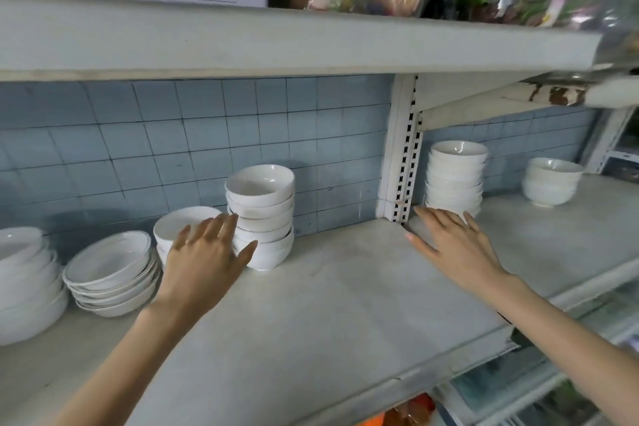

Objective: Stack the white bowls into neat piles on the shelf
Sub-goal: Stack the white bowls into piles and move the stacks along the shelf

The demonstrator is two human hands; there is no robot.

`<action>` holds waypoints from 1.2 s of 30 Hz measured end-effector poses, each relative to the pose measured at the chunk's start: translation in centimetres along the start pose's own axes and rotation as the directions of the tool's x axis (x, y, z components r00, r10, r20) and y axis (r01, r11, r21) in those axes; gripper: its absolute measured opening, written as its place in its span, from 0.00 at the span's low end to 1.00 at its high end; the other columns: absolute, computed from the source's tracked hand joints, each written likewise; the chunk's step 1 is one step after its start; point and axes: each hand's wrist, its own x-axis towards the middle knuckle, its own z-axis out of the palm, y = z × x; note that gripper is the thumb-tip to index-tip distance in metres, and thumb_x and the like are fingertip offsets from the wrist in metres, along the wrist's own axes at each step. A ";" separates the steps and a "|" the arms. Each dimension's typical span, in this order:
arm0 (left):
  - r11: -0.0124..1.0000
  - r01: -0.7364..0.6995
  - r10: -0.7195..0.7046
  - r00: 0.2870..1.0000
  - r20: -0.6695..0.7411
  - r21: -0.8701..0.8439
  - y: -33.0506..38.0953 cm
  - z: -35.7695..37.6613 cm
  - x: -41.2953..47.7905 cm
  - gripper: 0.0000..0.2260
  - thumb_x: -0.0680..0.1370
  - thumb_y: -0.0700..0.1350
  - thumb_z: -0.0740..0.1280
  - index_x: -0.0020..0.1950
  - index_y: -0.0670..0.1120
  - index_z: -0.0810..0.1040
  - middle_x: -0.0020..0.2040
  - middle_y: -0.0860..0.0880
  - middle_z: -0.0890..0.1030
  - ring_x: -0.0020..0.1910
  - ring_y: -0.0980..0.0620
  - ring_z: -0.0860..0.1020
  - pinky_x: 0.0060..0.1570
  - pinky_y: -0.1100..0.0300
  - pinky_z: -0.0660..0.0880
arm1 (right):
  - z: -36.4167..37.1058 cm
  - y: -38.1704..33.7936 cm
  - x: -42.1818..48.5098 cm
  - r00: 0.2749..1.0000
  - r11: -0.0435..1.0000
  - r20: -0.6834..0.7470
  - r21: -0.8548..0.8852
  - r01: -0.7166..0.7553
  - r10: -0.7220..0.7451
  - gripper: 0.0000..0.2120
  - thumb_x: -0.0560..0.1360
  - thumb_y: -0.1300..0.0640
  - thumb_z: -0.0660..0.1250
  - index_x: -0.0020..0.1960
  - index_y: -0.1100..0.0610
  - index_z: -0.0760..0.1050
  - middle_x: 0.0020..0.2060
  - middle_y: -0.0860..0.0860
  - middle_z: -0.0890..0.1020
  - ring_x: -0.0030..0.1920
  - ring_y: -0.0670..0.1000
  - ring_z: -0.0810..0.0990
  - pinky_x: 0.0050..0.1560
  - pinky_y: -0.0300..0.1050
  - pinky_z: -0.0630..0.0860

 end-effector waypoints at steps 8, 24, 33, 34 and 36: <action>1.000 -0.006 0.005 0.996 0.089 0.006 6.2 0.4 0.1 0.29 0.74 0.59 0.53 0.58 0.38 0.79 0.54 0.41 0.82 0.50 0.40 0.82 0.48 0.42 0.77 | -0.3 9.1 -3.2 0.974 0.985 0.152 -0.013 -0.169 0.169 0.30 0.79 0.38 0.45 0.77 0.49 0.46 0.77 0.49 0.52 0.76 0.51 0.52 0.73 0.55 0.50; 0.992 -0.016 0.021 0.999 0.035 -0.122 30.7 0.3 2.3 0.26 0.76 0.59 0.58 0.60 0.39 0.78 0.54 0.41 0.82 0.49 0.39 0.82 0.48 0.44 0.78 | -4.2 32.5 -8.0 0.974 0.974 0.044 -0.044 -0.221 0.223 0.31 0.78 0.37 0.45 0.75 0.52 0.56 0.73 0.50 0.63 0.72 0.51 0.63 0.72 0.52 0.57; 0.989 -0.118 0.128 0.985 0.118 -0.091 40.4 3.1 6.5 0.30 0.79 0.63 0.48 0.72 0.43 0.65 0.70 0.45 0.71 0.69 0.44 0.69 0.68 0.46 0.64 | -3.4 41.7 -9.1 0.925 0.934 0.140 -0.101 -0.341 0.353 0.32 0.78 0.36 0.45 0.77 0.50 0.45 0.77 0.51 0.51 0.76 0.51 0.50 0.74 0.54 0.50; 0.986 -0.125 0.141 0.979 0.150 -0.107 41.2 3.9 7.3 0.32 0.78 0.64 0.47 0.67 0.41 0.72 0.64 0.43 0.77 0.62 0.42 0.76 0.62 0.43 0.71 | -3.1 42.6 -8.9 0.920 0.930 0.145 -0.116 -0.350 0.364 0.32 0.78 0.36 0.44 0.77 0.49 0.45 0.77 0.51 0.51 0.76 0.51 0.50 0.74 0.54 0.50; 0.984 -0.137 0.156 0.969 0.193 -0.110 42.9 5.7 9.0 0.37 0.78 0.65 0.42 0.58 0.39 0.79 0.53 0.42 0.83 0.50 0.40 0.82 0.48 0.42 0.79 | -2.5 44.5 -8.3 0.912 0.919 0.151 -0.162 -0.359 0.382 0.33 0.77 0.34 0.41 0.77 0.49 0.45 0.77 0.51 0.51 0.76 0.52 0.51 0.74 0.54 0.51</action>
